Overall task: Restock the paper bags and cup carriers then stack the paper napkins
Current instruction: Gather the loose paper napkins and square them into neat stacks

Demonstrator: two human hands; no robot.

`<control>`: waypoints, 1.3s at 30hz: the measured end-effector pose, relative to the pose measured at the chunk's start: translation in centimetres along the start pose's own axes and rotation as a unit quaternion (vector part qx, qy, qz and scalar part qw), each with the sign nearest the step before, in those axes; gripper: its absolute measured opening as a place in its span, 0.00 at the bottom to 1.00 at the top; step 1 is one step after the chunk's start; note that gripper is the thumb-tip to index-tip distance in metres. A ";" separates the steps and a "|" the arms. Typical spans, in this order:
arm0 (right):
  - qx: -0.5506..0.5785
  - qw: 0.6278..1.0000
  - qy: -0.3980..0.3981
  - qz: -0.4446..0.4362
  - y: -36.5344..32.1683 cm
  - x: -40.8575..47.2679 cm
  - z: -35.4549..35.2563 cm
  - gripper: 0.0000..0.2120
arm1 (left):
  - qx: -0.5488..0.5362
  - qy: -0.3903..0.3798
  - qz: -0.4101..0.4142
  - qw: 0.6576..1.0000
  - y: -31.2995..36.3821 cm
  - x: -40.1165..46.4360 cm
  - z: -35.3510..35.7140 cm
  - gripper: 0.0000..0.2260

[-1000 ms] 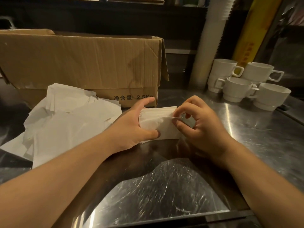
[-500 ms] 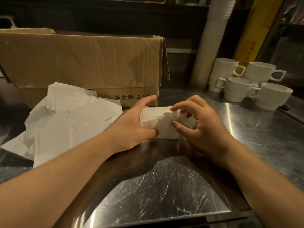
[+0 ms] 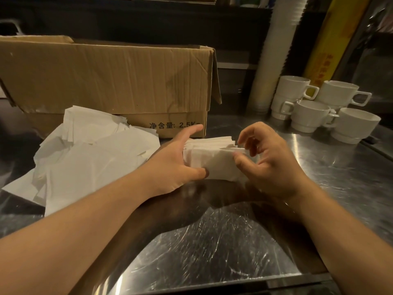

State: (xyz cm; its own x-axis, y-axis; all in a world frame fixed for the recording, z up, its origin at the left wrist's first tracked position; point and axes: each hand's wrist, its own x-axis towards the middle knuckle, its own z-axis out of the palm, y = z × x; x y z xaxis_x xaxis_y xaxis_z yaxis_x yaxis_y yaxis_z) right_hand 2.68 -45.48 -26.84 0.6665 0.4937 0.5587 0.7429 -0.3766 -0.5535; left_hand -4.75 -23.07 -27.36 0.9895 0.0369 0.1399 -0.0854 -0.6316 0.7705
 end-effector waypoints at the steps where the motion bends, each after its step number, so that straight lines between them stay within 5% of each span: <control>1: 0.008 1.000 0.000 0.011 -0.1 0.0 -0.1 0.08 | -0.005 -0.003 0.000 1.000 0.1 0.0 0.0 0.44; 19: 0.143 0.985 -0.028 0.090 0.1 0.3 -0.1 0.04 | -0.024 0.001 0.018 1.000 -0.5 0.3 0.1 0.43; 26: 0.255 0.958 0.061 0.120 -0.4 0.7 -0.2 0.05 | -0.039 0.007 0.020 0.999 -0.6 0.0 0.1 0.42; 32: 0.211 0.968 -0.004 0.138 -0.4 0.4 0.0 0.12 | -0.030 0.009 0.021 0.999 -0.6 0.2 0.2 0.41; 39: 0.192 0.974 0.033 0.116 -0.8 0.4 0.1 0.02 | -0.022 0.017 0.021 0.999 -0.8 0.3 0.2 0.38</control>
State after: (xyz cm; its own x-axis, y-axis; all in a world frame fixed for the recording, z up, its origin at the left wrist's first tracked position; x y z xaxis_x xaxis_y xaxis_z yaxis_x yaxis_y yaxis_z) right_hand 2.36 -44.87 -26.23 0.8258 0.3744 0.4217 0.5013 -0.1447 -0.8531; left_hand -4.39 -22.67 -28.06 0.9805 0.0380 0.1926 -0.1320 -0.5987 0.7900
